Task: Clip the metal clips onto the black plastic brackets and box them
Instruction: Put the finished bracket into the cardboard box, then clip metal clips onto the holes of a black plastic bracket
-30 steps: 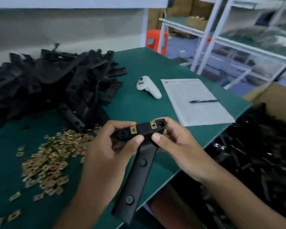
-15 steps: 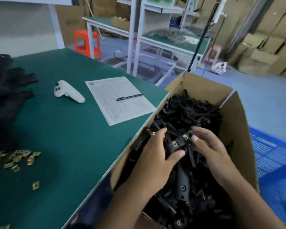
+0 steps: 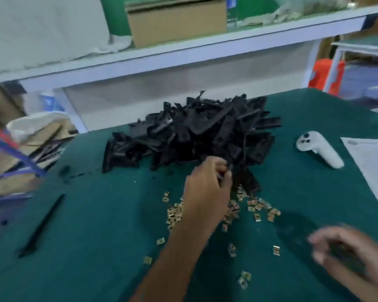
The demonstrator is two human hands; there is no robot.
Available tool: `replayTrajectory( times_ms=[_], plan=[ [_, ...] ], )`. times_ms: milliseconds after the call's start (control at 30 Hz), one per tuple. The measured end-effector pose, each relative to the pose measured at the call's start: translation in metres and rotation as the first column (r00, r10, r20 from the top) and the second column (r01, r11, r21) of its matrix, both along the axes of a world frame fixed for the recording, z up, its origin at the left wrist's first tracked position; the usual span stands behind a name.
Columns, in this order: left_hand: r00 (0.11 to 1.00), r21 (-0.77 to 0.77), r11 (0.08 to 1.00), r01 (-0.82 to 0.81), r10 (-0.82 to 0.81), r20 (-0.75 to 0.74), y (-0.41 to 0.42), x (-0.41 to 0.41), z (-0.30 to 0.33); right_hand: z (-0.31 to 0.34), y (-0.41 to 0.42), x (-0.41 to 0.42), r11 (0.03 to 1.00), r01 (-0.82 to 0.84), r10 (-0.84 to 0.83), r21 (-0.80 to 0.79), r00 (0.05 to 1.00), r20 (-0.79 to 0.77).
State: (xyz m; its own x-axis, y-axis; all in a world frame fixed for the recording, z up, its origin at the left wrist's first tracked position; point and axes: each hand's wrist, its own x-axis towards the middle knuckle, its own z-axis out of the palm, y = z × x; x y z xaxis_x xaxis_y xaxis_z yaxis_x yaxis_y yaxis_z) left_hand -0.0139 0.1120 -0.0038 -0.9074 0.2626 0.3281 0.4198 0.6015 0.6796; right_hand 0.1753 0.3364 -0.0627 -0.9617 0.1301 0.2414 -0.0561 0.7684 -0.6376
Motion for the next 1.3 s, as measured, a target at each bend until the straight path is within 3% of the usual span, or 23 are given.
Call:
replayTrajectory(
  times_ms=[67,167,267,367,467,567,733,800,867,933,1000,1067,1200,1300],
  plan=[
    [0.968,0.008,0.97,-0.243,0.243,-0.061,-0.038,-0.033,-0.007,0.014,-0.034,-0.05,0.956,-0.177,0.187,0.235,0.982,-0.021],
    [0.886,-0.007,0.889,-0.459,0.457,-0.078,-0.079,-0.074,-0.013,0.012,-0.083,-0.112,0.831,-0.456,0.456,0.32,0.886,0.078],
    [0.916,-0.174,0.9,-0.399,0.399,-0.032,-0.095,-0.104,-0.017,0.008,-0.106,-0.153,0.743,-0.591,0.53,0.314,0.806,0.263],
    [0.959,-0.286,0.916,-0.281,0.278,-0.053,-0.092,-0.122,-0.017,0.008,-0.124,-0.176,0.728,-0.597,0.564,0.337,0.801,0.201],
    [0.97,-0.294,0.925,-0.241,0.222,-0.097,-0.086,-0.131,-0.017,0.005,-0.127,-0.183,0.74,-0.579,0.567,0.343,0.811,0.146],
    [0.96,-0.153,0.951,-0.27,0.253,-0.118,-0.086,-0.132,-0.016,0.001,-0.126,-0.183,0.763,-0.587,0.571,0.272,0.808,0.143],
    [0.902,0.087,0.915,-0.394,0.403,-0.155,-0.099,-0.109,-0.009,0.001,-0.121,-0.181,0.792,-0.582,0.56,0.186,0.813,0.159],
    [0.877,0.258,0.86,-0.441,0.473,-0.079,-0.108,-0.098,-0.006,0.002,-0.119,-0.181,0.799,-0.574,0.551,0.177,0.818,0.165],
    [0.864,0.471,0.749,-0.466,0.501,0.057,-0.119,-0.087,-0.008,0.002,-0.118,-0.181,0.814,-0.554,0.534,0.174,0.832,0.153],
    [0.857,0.679,0.539,-0.498,0.427,0.289,-0.132,-0.076,-0.011,0.001,-0.118,-0.181,0.83,-0.537,0.515,0.151,0.842,0.162],
    [0.849,0.794,0.303,-0.528,0.198,0.489,-0.144,-0.066,-0.014,0.002,-0.118,-0.182,0.859,-0.506,0.488,0.082,0.856,0.167],
    [0.818,0.816,0.168,-0.554,-0.072,0.57,-0.149,-0.056,-0.018,0.004,-0.118,-0.182,0.888,-0.46,0.459,-0.019,0.881,0.111],
    [0.705,0.85,0.164,-0.501,-0.493,0.51,-0.138,-0.039,-0.033,0.007,-0.121,-0.179,0.909,-0.4,0.401,-0.12,0.916,-0.011],
    [0.688,0.87,0.266,-0.415,-0.534,0.492,-0.12,-0.03,-0.043,0.005,-0.123,-0.176,0.921,-0.38,0.376,-0.09,0.925,-0.061]
  ],
)
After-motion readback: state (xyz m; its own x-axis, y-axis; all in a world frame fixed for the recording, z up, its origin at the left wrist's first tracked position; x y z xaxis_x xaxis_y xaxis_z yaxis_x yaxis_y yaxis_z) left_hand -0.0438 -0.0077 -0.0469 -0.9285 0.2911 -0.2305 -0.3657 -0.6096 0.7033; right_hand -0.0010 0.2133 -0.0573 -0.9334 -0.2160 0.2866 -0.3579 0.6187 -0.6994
